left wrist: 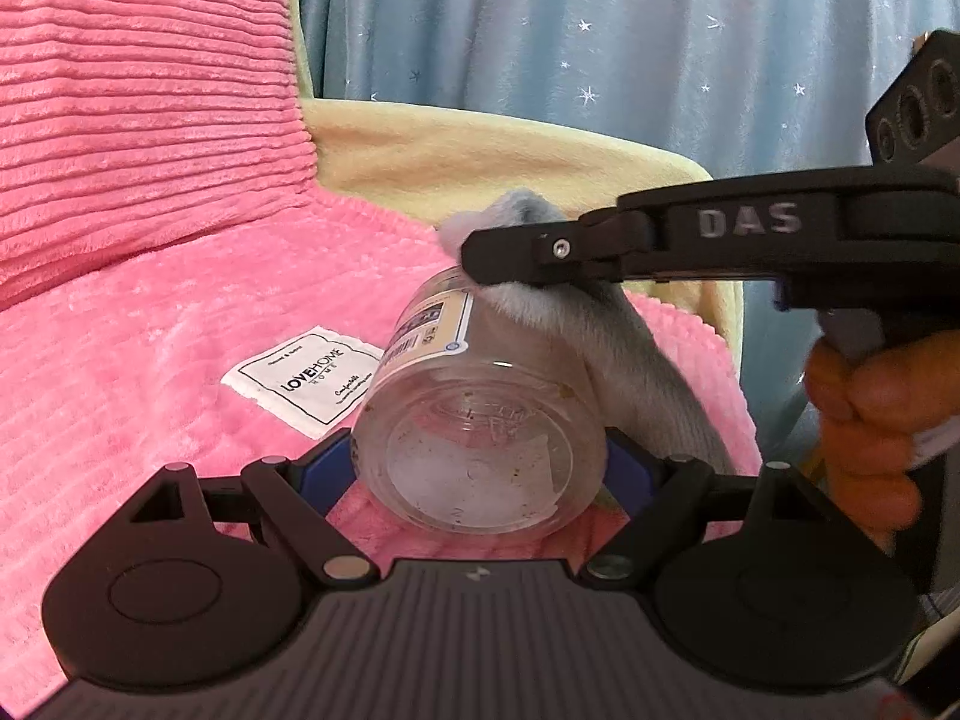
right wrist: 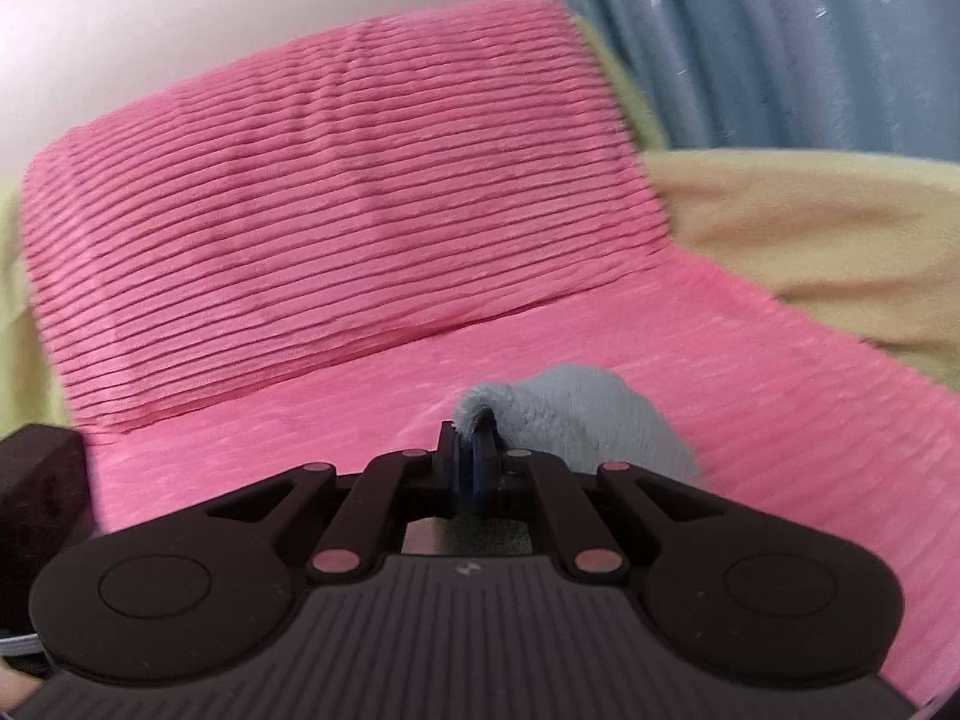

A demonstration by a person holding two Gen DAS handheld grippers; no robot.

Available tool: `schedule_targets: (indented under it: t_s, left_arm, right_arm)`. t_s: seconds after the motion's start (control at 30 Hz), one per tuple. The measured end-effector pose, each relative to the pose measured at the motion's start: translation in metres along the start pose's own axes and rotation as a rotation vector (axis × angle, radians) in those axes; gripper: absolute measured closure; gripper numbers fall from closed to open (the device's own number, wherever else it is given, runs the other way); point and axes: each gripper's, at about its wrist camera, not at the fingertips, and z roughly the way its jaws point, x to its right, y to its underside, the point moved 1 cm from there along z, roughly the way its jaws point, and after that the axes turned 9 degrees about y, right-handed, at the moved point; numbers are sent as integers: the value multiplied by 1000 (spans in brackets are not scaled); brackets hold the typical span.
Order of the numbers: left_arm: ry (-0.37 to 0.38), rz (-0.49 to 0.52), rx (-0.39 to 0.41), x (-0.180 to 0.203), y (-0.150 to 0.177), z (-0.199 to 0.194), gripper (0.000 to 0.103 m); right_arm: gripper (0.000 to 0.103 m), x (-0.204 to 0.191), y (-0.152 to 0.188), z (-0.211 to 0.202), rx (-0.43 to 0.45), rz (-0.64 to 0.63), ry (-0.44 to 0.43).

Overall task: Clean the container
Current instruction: 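Rub the cloth around the jar side while the left tool holds it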

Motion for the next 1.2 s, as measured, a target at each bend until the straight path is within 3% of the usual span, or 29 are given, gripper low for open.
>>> schedule_targets:
  t_s: [0.4,0.6,0.8,1.0,1.2]
  left_arm:
    - [-24,44,-17,6,0,2,17]
    - [29,-142,4,-11,-2,-3,17]
    - [-19,-154,16,-2,-2,-1,17]
    - [-59,-27,6,11,-4,1,18]
    - [-113,167,-35,26,-2,7,17]
  right_arm:
    - [102,2,4,1,22,-8,36]
    - [102,1,3,1,23,-8,48]
    - [102,4,2,0,24,-3,53]
    - [101,10,1,-3,23,4,60]
    - [101,-1,5,-11,-28,-42,-90]
